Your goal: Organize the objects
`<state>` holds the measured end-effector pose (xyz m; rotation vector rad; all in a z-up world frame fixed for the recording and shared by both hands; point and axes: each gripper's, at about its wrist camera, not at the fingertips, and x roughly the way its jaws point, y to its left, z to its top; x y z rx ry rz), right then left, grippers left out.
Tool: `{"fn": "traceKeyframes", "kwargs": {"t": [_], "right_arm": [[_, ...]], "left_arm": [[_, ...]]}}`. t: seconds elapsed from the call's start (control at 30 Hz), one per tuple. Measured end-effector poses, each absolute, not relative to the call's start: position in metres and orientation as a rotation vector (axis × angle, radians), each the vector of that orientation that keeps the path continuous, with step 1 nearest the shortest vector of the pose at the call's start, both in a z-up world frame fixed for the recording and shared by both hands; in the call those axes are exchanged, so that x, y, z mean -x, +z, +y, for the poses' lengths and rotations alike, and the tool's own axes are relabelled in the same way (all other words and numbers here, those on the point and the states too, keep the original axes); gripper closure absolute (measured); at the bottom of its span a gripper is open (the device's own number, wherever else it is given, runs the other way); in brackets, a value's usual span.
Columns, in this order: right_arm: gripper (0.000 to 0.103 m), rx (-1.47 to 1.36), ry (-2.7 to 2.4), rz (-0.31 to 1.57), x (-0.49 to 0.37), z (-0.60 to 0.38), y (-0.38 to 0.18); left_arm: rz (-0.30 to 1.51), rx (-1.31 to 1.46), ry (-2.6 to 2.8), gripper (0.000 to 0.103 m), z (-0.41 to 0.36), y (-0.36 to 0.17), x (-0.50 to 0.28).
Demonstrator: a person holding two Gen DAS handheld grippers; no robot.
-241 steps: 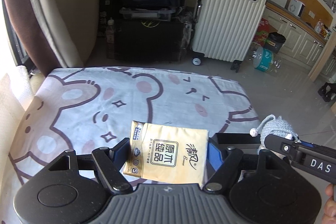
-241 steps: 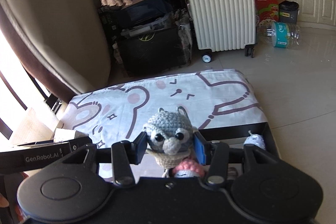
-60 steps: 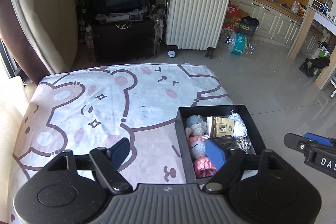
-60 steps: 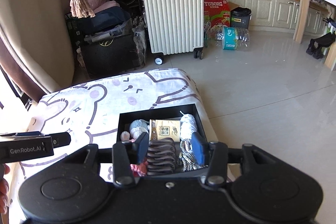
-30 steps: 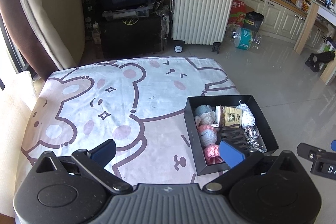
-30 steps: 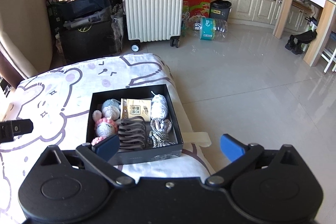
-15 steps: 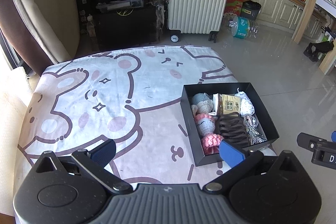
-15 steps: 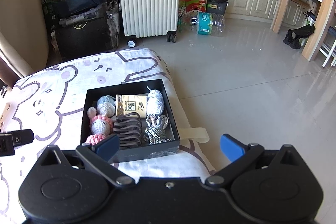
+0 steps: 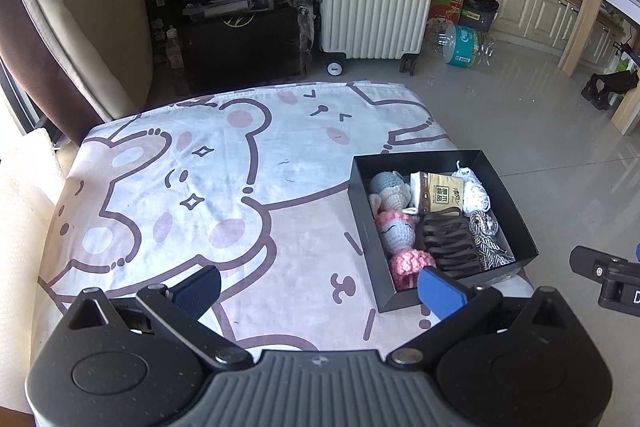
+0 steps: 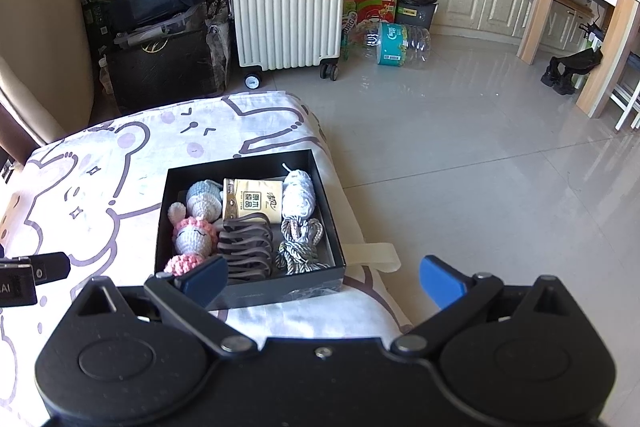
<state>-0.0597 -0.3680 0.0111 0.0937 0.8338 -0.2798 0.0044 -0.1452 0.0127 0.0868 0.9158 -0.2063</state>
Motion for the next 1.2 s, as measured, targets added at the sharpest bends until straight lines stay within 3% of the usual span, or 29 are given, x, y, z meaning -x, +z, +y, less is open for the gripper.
{"fn": "traceKeyframes", "kwargs": {"t": [1.2], "right_arm": [[0.0,-0.076,-0.275,0.841,0.0586,-0.3648,0.0101]], "left_arm": [[0.93,-0.101,-0.197,0.0,-0.1455,0.0104,-0.005]]}}
